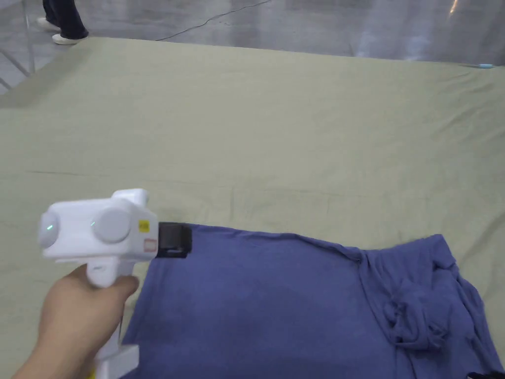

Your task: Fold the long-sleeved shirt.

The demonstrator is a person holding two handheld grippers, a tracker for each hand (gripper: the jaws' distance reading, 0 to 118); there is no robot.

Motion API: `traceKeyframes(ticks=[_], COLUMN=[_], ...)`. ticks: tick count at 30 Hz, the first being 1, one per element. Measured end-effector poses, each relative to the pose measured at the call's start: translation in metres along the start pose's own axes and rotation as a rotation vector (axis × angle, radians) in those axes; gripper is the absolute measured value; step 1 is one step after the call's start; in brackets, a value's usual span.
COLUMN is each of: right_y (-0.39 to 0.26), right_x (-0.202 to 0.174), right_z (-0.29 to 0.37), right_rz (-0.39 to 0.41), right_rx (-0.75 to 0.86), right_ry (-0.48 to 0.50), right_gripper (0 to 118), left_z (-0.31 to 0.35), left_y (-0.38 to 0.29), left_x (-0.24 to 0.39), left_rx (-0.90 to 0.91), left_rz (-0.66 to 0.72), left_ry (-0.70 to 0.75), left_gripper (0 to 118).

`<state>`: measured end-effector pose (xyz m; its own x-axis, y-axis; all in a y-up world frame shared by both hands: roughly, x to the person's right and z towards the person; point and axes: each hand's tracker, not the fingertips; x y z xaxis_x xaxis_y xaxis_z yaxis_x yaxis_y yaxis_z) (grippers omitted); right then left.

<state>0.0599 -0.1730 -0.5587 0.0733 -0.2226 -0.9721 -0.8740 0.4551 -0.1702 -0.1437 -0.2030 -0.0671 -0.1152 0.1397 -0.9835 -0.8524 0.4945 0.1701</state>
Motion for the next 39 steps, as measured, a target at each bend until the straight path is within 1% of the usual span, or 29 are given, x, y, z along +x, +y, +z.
traceKeyframes(ticks=[2, 3, 4, 5, 6, 8, 9, 11, 12, 13, 14, 15, 16, 17, 18, 19, 20, 22, 23, 24, 25, 26, 27, 28, 29, 31, 33, 35, 39], right_y=[-0.002, -0.002, -0.003, -0.002, 0.000, 0.010, 0.019, 0.046, 0.060, 0.083, 0.104, 0.128, 0.157, 0.177, 0.198, 0.219, 0.239, 0.268, 0.276, 0.276, 0.277, 0.277, 0.275, 0.278, 0.276, 0.275, 0.270, 0.265, 0.214], right_x=[0.005, 0.008, 0.015, 0.018, 0.021, 0.031, 0.036, 0.040, 0.046, 0.045, 0.043, 0.042, 0.041, 0.040, 0.038, 0.034, 0.033, 0.026, 0.026, 0.021, 0.021, 0.022, 0.023, 0.030, 0.031, 0.030, 0.026, 0.021, 0.002], right_z=[-0.005, -0.008, -0.010, -0.013, -0.015, -0.016, -0.017, -0.024, -0.029, -0.037, -0.045, -0.055, -0.070, -0.085, -0.101, -0.118, -0.132, -0.168, -0.180, -0.181, -0.188, -0.195, -0.200, -0.211, -0.211, -0.202, -0.184, -0.159, -0.071], right_rz=[-0.037, -0.037, -0.024, -0.010, 0.004, 0.018, 0.018, 0.009, 0.007, 0.014, 0.025, 0.023, -0.006, -0.036, -0.068, -0.054, -0.067, -0.029, -0.039, -0.059, -0.084, -0.120, -0.137, -0.156, -0.150, -0.101, -0.084, -0.023, 0.068], right_rx=[-0.011, -0.028, -0.047, -0.066, -0.077, -0.040, -0.022, -0.009, -0.006, -0.006, -0.006, -0.009, -0.028, -0.056, -0.076, -0.059, -0.084, -0.178, -0.214, -0.232, -0.253, -0.314, -0.348, -0.367, -0.361, -0.344, -0.322, -0.281, -0.156], right_ry=[0.002, 0.009, 0.016, -0.005, -0.041, -0.093, -0.113, -0.130, -0.140, -0.139, -0.122, -0.080, -0.025, -0.013, -0.006, -0.013, -0.023, -0.163, -0.181, -0.183, -0.211, -0.237, -0.242, -0.221, -0.209, -0.191, -0.156, -0.109, -0.013], right_gripper=[0, 0, 0, 0, 0, 0, 0, 0, 0, 10, 41, 54, 68, 83, 118, 117, 117, 117, 114, 107, 98, 81, 50, 32, 26, 9, 8, 7, 7], left_z=[-0.046, -0.064, -0.079, -0.093, -0.102, -0.107, -0.092, -0.082, -0.078, -0.083, -0.080, -0.076, -0.073, -0.067, -0.063, -0.059, -0.057, -0.046, -0.044, -0.042, -0.039, -0.038, -0.038, -0.038, -0.043, -0.042, -0.036, -0.026, 0.009], left_y=[0.027, 0.035, 0.040, 0.042, 0.045, 0.049, 0.048, 0.047, 0.045, 0.050, 0.054, 0.057, 0.059, 0.054, 0.053, 0.054, 0.055, 0.050, 0.049, 0.049, 0.048, 0.046, 0.045, 0.043, 0.049, 0.047, 0.044, 0.040, 0.025], left_x=[-0.006, -0.006, -0.007, -0.004, -0.005, -0.003, 0.007, 0.012, 0.013, 0.005, 0.001, -0.002, -0.004, 0.000, 0.001, 0.002, 0.002, 0.010, 0.010, 0.011, 0.013, 0.014, 0.015, 0.016, 0.012, 0.011, 0.008, 0.007, 0.002], left_rx=[-0.070, -0.108, -0.118, -0.135, -0.154, -0.176, -0.172, -0.139, -0.132, -0.131, -0.124, -0.124, -0.128, -0.135, -0.134, -0.122, -0.119, -0.117, -0.116, -0.113, -0.112, -0.112, -0.118, -0.122, -0.124, -0.127, -0.124, -0.116, -0.086], left_rz=[-0.024, -0.042, -0.082, -0.081, -0.086, -0.067, -0.062, -0.096, -0.115, -0.114, -0.122, -0.113, -0.094, -0.089, -0.112, -0.138, -0.151, -0.163, -0.171, -0.180, -0.185, -0.190, -0.197, -0.201, -0.205, -0.213, -0.213, -0.213, -0.236], left_ry=[0.030, 0.053, 0.085, 0.077, 0.083, 0.100, 0.112, 0.105, 0.101, 0.096, 0.082, 0.021, -0.021, -0.033, -0.010, -0.001, -0.003, -0.009, -0.010, -0.010, -0.009, -0.009, -0.010, -0.011, -0.011, -0.010, -0.021, -0.038, -0.082], left_gripper=[118, 115, 109, 100, 96, 96, 91, 68, 43, 20, 0, 0, 0, 0, 0, 0, 0, 0, 0, 0, 0, 0, 0, 0, 0, 0, 0, 0, 0])
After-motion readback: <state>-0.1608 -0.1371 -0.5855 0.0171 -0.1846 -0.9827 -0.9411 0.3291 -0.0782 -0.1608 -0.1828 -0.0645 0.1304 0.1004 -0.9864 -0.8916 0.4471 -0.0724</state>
